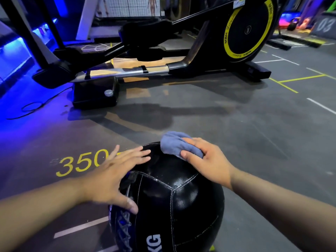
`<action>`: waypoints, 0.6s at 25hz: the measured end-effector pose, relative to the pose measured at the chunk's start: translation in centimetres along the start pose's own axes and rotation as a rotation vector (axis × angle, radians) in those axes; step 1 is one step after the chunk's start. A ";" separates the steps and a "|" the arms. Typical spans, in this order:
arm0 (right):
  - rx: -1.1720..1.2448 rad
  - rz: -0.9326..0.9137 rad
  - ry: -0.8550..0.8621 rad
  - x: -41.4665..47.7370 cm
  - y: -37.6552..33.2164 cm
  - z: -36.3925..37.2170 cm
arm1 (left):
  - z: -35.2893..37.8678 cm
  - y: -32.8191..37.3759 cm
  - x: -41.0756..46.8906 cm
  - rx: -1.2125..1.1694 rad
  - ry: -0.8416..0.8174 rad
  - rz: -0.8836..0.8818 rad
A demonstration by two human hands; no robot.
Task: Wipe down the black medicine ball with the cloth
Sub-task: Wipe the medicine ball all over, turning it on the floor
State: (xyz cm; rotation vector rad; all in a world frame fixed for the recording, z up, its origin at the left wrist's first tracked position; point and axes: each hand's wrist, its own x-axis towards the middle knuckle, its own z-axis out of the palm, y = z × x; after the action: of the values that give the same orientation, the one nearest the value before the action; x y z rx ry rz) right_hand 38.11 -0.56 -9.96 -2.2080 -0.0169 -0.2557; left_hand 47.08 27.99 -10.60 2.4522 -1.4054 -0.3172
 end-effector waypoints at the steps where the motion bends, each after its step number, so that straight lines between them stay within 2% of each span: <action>1: -0.002 0.016 0.009 0.3 -0.1 0.0 | -0.3 -0.4 0.2 0.020 0.013 -0.007; 3: -0.055 0.088 0.043 1.0 -0.3 -0.1 | -0.9 -1.4 0.6 0.022 0.054 -0.060; 6: -0.318 0.229 0.137 1.2 -1.0 0.6 | -1.1 -3.4 0.8 -0.051 0.157 -0.258; 9: -0.491 0.244 0.160 0.5 -2.3 0.9 | -1.2 -5.7 0.6 -0.027 0.276 -0.522; 11: -0.557 0.236 0.132 0.5 -3.0 0.9 | -1.4 -5.6 0.9 -0.010 0.425 -0.640; 13: -0.622 0.243 0.089 0.6 -3.5 1.0 | -1.5 -3.6 1.4 -0.076 0.531 -0.589; 15: -0.649 0.251 0.059 0.6 -3.9 1.1 | -1.3 -0.6 1.4 -0.168 0.437 -0.460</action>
State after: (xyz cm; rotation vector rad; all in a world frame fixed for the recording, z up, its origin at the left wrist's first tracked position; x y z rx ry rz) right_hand 38.52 2.59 -7.38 -2.8084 0.4284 -0.2014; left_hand 48.65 27.28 -9.60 2.4775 -0.6115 0.0131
